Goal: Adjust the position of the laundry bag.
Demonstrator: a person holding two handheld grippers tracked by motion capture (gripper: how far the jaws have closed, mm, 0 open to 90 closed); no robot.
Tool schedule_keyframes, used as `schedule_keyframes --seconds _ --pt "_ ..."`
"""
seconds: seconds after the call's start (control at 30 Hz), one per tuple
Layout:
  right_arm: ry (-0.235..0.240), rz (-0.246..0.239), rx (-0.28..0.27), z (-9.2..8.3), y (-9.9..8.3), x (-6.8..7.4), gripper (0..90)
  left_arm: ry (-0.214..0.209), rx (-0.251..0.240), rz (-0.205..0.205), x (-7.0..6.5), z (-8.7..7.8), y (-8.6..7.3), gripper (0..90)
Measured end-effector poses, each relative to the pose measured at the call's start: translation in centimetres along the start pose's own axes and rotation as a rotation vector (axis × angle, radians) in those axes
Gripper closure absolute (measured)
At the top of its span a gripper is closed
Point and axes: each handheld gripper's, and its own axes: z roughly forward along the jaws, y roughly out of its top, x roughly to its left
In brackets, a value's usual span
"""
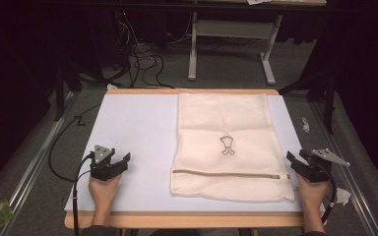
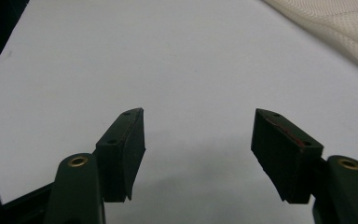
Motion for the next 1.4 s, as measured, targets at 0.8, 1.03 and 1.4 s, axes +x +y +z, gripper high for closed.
schedule_keyframes --seconds 0.8,1.03,1.4 --pt "0.009 0.034 0.005 0.0 0.1 -0.3 47.7 -0.015 0.041 -0.021 0.0 0.3 0.5 35.6" --pt "0.025 0.037 0.02 -0.3 0.4 -0.3 50.3 -0.073 0.074 -0.019 -1.0 0.5 1.1 36.4" --pt "0.064 0.023 0.067 -0.4 0.5 -0.2 47.3 -0.139 0.074 0.015 -3.9 0.7 2.5 37.1"
